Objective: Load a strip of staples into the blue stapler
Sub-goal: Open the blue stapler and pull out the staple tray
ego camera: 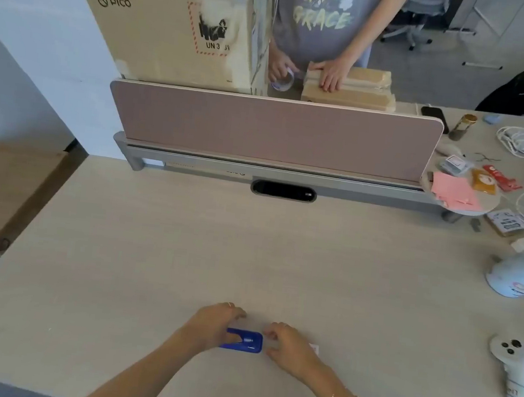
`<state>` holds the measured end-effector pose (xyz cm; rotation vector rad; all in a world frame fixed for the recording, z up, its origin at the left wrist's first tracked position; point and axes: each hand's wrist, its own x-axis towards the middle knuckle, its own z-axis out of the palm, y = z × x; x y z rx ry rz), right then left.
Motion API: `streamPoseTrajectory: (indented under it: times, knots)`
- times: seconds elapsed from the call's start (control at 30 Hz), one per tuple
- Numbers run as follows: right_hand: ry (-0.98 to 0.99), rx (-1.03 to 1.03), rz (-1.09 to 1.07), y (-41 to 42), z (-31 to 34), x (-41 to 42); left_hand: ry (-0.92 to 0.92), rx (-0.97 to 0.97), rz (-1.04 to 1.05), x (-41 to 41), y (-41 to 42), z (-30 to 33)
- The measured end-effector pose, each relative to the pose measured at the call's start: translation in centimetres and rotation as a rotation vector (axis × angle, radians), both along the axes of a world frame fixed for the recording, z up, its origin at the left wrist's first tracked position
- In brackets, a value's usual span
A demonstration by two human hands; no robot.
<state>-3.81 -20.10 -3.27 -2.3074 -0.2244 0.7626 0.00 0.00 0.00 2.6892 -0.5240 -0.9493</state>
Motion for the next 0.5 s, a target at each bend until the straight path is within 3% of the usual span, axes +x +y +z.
streamPoseTrajectory:
  times: [0.17, 0.5]
  knots:
    - [-0.058, -0.079, 0.02, 1.5, -1.7, -0.6, -0.038, 0.038, -0.047, -0.8, -0.7, -0.6]
    - [-0.164, -0.097, -0.208, 3.4, -3.2, -0.8, -0.105, 0.116, -0.15, -1.0, -1.3, -1.5]
